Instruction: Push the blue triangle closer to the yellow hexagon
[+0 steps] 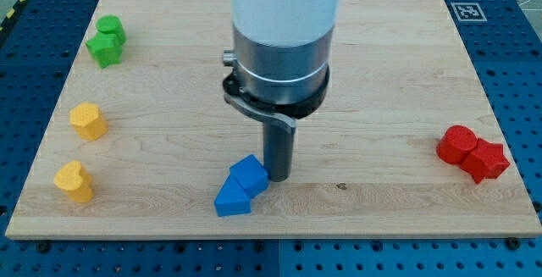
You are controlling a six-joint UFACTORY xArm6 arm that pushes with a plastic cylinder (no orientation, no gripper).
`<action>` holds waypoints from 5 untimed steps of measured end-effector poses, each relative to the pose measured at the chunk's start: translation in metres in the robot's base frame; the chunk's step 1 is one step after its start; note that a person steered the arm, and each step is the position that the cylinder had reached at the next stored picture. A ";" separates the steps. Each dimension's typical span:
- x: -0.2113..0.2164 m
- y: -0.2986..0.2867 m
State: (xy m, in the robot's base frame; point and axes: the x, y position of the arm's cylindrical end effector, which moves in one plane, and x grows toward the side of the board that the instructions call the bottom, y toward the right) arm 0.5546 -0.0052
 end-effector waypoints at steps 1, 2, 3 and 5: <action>-0.002 -0.010; 0.038 0.003; 0.047 0.003; 0.045 -0.010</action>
State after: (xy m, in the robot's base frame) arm 0.5999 -0.0155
